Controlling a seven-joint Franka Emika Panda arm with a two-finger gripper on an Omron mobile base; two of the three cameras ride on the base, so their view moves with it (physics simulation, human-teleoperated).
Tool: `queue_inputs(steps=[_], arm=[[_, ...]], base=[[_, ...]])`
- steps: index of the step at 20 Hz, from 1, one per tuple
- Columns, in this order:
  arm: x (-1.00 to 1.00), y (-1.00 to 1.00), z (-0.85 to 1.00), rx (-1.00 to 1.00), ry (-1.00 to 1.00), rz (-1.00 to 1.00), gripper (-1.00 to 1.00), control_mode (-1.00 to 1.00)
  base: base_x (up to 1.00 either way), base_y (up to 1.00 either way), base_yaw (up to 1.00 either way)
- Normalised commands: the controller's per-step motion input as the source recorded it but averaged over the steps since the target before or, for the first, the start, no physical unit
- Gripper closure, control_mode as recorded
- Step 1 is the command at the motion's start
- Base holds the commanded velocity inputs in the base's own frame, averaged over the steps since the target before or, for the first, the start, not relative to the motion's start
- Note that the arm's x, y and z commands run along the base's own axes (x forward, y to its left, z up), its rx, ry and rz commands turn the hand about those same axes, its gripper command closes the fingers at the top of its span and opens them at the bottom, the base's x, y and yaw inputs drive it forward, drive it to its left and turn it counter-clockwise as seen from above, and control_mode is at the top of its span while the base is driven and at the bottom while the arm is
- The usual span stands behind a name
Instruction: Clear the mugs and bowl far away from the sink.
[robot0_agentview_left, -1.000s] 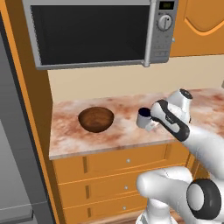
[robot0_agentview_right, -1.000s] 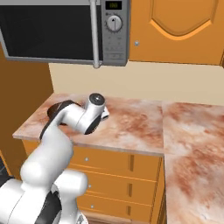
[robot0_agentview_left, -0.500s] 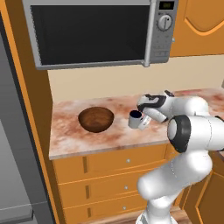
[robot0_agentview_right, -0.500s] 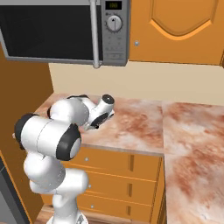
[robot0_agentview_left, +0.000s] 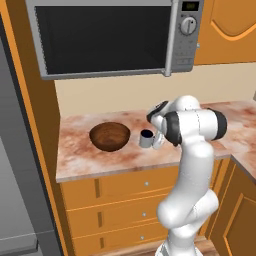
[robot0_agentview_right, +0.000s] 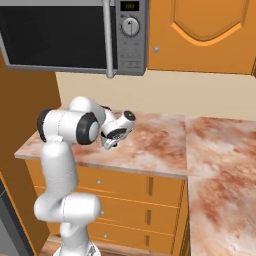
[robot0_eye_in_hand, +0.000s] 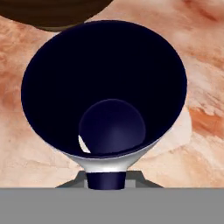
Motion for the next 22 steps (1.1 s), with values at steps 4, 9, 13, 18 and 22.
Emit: queue_inputs(steps=[4, 9, 13, 18, 22], arm=[[0.48, 0.02, -0.50, -0.10, 0.00, 0.08, 1.00, -1.00], [0.24, 0.01, -0.26, -0.09, -0.02, 0.07, -1.00, -1.00], [-0.06, 0.00, 0.04, -0.03, -0.07, 0.01, -1.00, -1.00], [-0.49, 0.00, 0.27, -0.01, -0.11, 0.00, -1.00, -1.00], [-0.84, 0.00, 0.54, -0.02, -0.15, 0.00, -1.00, -1.00]], base=[[0.00, 0.00, 0.00], [0.00, 0.00, 0.00], [0.00, 0.00, 0.00], [0.00, 0.00, 0.00], [0.00, 0.00, 0.00]])
